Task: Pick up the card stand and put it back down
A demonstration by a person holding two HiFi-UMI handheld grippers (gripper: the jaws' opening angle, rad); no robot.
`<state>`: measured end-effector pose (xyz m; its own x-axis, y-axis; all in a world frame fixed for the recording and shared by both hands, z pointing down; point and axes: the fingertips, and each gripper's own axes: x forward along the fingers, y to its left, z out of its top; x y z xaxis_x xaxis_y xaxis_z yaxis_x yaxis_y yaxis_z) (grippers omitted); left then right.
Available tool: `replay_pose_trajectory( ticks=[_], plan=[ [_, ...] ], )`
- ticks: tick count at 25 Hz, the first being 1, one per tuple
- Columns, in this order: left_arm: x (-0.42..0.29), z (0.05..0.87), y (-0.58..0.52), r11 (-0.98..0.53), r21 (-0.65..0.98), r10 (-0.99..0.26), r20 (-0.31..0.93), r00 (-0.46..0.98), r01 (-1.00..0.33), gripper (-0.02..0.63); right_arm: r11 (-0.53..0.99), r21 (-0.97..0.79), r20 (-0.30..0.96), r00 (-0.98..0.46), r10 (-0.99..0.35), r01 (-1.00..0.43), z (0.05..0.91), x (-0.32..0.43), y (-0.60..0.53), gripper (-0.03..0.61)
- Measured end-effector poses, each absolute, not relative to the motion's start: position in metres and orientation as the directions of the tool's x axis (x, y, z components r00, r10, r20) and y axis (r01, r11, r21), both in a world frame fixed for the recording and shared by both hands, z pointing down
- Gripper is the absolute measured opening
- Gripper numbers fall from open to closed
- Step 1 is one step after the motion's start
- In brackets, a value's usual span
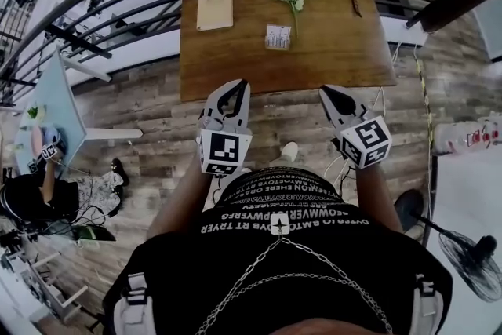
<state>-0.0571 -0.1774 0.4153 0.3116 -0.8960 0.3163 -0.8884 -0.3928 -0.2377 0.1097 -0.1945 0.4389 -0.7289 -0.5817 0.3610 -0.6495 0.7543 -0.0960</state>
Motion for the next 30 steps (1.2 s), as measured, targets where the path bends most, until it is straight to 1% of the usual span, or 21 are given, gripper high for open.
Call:
replay_pose_trajectory(
  ticks=[7,15,22,30],
  plan=[
    [-0.048,0.425,-0.186,-0.348,-0.25,-0.906,0.338,0.255,-0.904,0.029,0.785,-0.094,0.354,-0.757,-0.549,-0.613,0.441,0.124,-0.212,0.014],
    [-0.039,0.42,-0.21,-0.294,-0.273,-0.926,0.318,0.202,-0.916,0.029,0.788,-0.088,0.363,-0.756,-0.544,-0.609,0.452,0.157,-0.239,0.014],
    [-0.034,0.436,-0.222,-0.31,-0.283,-0.912,0.359,0.199,-0.908,0.029,0.765,-0.117,0.412,-0.731,-0.543,-0.634,0.488,0.172,-0.263,0.014],
    [-0.053,0.453,-0.253,-0.344,-0.272,-0.894,0.387,0.225,-0.899,0.029,0.74,-0.136,0.454,-0.706,-0.544,-0.658,0.524,0.154,-0.302,0.014]
  ],
)
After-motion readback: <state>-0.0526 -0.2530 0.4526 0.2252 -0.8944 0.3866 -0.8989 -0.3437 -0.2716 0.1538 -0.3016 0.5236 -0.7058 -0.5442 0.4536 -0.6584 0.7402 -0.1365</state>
